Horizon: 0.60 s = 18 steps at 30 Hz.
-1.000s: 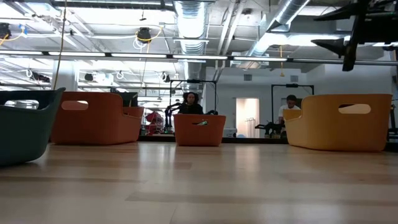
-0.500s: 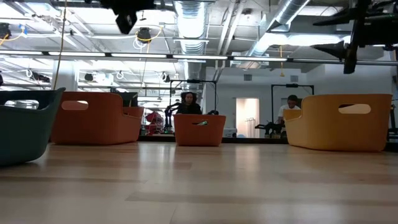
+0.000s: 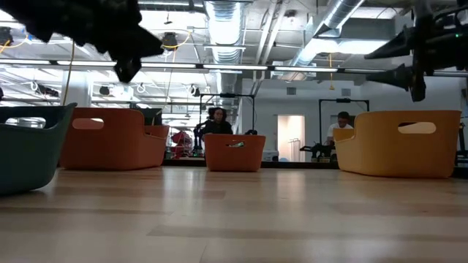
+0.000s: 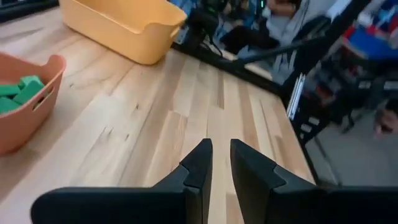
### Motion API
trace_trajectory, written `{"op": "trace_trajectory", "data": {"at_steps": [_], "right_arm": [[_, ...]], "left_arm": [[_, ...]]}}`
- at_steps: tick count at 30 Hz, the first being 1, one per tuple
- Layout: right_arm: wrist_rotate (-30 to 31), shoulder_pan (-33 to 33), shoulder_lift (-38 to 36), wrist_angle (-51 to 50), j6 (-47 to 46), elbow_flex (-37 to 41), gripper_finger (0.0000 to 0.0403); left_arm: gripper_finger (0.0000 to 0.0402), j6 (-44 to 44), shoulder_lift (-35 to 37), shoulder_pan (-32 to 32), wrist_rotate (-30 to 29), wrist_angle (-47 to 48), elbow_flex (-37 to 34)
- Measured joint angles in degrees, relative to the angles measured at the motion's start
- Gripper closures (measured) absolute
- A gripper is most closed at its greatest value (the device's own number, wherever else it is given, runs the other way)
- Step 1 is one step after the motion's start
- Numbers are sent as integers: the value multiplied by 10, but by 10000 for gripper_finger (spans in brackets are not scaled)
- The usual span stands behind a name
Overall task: Sort blocks
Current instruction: Return to Home Position
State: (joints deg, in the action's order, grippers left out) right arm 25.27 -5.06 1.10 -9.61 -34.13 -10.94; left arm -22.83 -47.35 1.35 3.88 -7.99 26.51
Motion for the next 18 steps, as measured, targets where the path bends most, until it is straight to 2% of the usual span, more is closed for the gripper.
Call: {"op": "trace_trajectory", "data": {"at_steps": [4,7,14,18], "right_arm": [[-12,7,0,-18,-32,0,148],[-43,29,0,-26,-7,0,148],[-45,94,0,-117,47,0,148],[-44,108,0,-175,35,0,148]], "left_arm": [[350,-29,19,0,-21,-35,-42],[350,-24,35,0,-40,-33,-63],[350,-13,82,0,-63,-31,-102],[350,1,99,0,-123,-16,-104]]}}
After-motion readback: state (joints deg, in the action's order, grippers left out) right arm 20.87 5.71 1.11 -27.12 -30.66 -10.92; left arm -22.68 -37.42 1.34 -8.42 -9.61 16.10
